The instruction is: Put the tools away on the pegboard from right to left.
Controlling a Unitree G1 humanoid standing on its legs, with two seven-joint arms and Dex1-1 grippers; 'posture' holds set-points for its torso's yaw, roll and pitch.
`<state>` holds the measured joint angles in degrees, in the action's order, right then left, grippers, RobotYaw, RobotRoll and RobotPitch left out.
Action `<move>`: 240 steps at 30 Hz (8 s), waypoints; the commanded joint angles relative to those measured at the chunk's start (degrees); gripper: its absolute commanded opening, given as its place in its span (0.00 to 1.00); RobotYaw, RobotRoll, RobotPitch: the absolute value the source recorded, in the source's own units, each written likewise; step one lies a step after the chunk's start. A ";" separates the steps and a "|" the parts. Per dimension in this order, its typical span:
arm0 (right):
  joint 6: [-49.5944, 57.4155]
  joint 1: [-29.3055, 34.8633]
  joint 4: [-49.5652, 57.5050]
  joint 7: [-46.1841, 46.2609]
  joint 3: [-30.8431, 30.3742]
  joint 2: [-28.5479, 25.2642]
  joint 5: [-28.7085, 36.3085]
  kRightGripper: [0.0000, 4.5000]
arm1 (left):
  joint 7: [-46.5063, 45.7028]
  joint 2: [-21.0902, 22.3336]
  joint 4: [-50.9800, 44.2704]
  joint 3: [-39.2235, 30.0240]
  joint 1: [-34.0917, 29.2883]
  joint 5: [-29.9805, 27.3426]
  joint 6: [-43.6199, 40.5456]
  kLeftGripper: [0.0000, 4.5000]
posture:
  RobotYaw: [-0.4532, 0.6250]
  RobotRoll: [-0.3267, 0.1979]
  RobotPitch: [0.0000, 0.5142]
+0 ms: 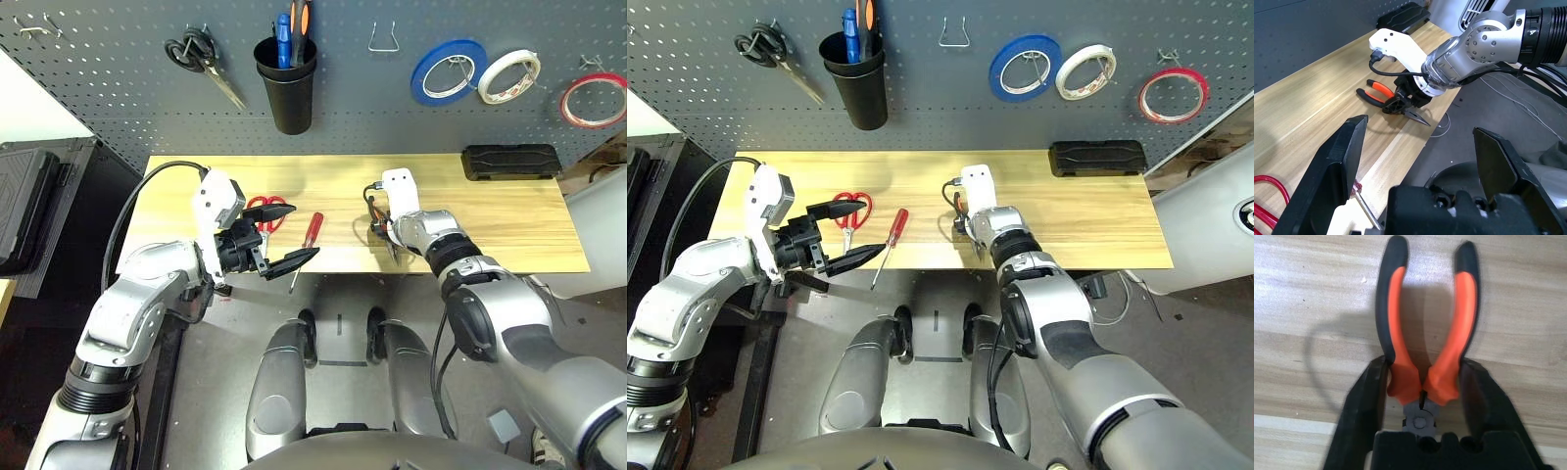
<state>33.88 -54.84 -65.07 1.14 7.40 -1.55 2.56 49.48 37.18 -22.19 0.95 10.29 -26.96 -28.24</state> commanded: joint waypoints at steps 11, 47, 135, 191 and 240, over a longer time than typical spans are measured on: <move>0.77 3.73 6.98 -5.40 -4.26 -1.81 -1.93 0.49 | -0.11 0.22 0.07 0.76 -0.48 1.15 0.86 1.00 | 0.51 0.62 0.61; -15.01 6.20 51.87 -34.46 -5.65 -15.02 9.69 0.49 | -10.53 -6.93 4.44 -9.05 8.85 0.39 6.46 1.00 | 0.49 0.62 0.37; -64.96 -19.26 -4.36 2.11 -4.19 -4.96 -6.16 0.49 | -9.21 0.16 3.54 -13.08 16.34 -5.40 -2.11 1.00 | 0.54 0.62 0.40; -16.04 15.73 55.35 -59.70 -11.88 -29.48 18.04 0.99 | -8.15 0.80 6.87 -4.29 10.86 -0.55 -7.39 1.00 | 0.49 0.62 0.45; -28.40 31.40 55.29 -77.15 -15.75 -36.18 10.94 0.99 | -30.37 -28.20 46.59 11.21 21.93 24.27 -15.46 1.00 | 0.44 0.62 0.76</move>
<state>4.69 -24.97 -11.26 -75.91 -8.27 -37.03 12.83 19.42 9.54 22.73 12.07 32.64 -3.30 -44.03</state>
